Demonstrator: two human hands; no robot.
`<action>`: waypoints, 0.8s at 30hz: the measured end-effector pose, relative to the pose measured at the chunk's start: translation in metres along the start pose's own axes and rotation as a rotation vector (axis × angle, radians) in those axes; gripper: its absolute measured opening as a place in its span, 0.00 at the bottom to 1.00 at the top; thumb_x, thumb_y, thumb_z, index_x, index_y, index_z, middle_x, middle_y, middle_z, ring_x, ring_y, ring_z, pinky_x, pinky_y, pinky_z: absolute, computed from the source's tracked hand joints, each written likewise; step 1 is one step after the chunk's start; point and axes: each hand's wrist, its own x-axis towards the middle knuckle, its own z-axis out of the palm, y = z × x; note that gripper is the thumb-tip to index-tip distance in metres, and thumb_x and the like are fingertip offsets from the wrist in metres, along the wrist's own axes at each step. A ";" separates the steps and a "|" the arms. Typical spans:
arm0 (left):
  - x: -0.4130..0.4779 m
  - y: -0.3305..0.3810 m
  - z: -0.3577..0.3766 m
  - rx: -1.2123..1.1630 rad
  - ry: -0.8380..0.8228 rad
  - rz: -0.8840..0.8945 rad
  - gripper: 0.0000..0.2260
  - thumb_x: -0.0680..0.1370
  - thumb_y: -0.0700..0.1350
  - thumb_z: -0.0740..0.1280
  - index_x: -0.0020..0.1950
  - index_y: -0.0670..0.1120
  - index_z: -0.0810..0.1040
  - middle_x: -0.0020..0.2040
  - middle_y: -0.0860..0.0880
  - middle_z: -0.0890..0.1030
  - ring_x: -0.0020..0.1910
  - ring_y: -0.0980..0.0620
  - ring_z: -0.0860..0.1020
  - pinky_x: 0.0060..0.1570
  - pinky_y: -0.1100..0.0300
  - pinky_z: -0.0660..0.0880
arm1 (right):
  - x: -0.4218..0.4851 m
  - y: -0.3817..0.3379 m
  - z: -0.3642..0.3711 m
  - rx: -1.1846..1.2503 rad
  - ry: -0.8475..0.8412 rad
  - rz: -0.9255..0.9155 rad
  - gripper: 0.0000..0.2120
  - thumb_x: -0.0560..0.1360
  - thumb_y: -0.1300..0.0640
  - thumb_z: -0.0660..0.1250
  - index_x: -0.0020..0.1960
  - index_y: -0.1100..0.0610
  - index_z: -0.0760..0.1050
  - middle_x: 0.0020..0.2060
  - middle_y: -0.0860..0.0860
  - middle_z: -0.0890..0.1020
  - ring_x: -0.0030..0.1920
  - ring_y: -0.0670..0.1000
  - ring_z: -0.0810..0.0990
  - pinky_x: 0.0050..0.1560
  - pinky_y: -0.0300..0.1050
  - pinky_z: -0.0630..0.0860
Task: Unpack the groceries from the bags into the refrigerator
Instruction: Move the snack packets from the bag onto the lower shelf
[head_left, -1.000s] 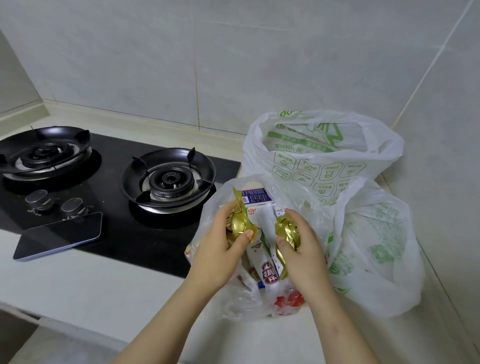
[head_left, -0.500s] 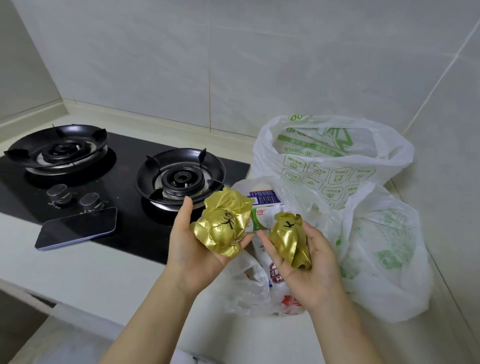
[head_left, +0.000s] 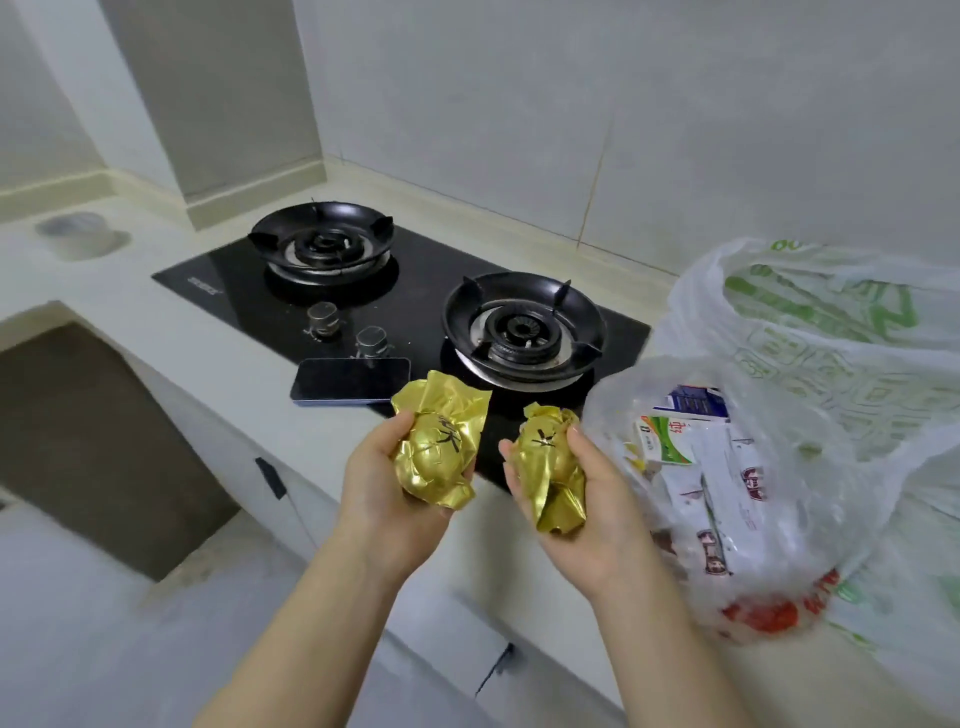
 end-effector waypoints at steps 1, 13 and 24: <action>-0.004 0.009 -0.008 -0.003 0.023 0.026 0.08 0.77 0.44 0.62 0.46 0.42 0.78 0.38 0.45 0.83 0.40 0.47 0.78 0.50 0.55 0.72 | 0.002 0.010 0.009 -0.009 -0.016 0.036 0.16 0.77 0.54 0.63 0.61 0.61 0.74 0.44 0.58 0.84 0.50 0.59 0.83 0.50 0.49 0.79; -0.066 0.084 -0.117 -0.174 0.343 0.392 0.09 0.78 0.46 0.61 0.45 0.43 0.79 0.36 0.46 0.82 0.36 0.49 0.78 0.41 0.55 0.71 | 0.022 0.136 0.092 -0.500 -0.365 0.414 0.15 0.79 0.49 0.58 0.60 0.52 0.77 0.48 0.50 0.83 0.50 0.49 0.81 0.43 0.42 0.74; -0.163 0.055 -0.180 -0.493 0.595 0.785 0.11 0.78 0.45 0.61 0.57 0.42 0.77 0.43 0.43 0.83 0.39 0.46 0.79 0.42 0.50 0.74 | -0.020 0.223 0.111 -0.724 -0.748 0.804 0.14 0.78 0.57 0.60 0.61 0.56 0.75 0.51 0.57 0.80 0.52 0.55 0.77 0.49 0.46 0.74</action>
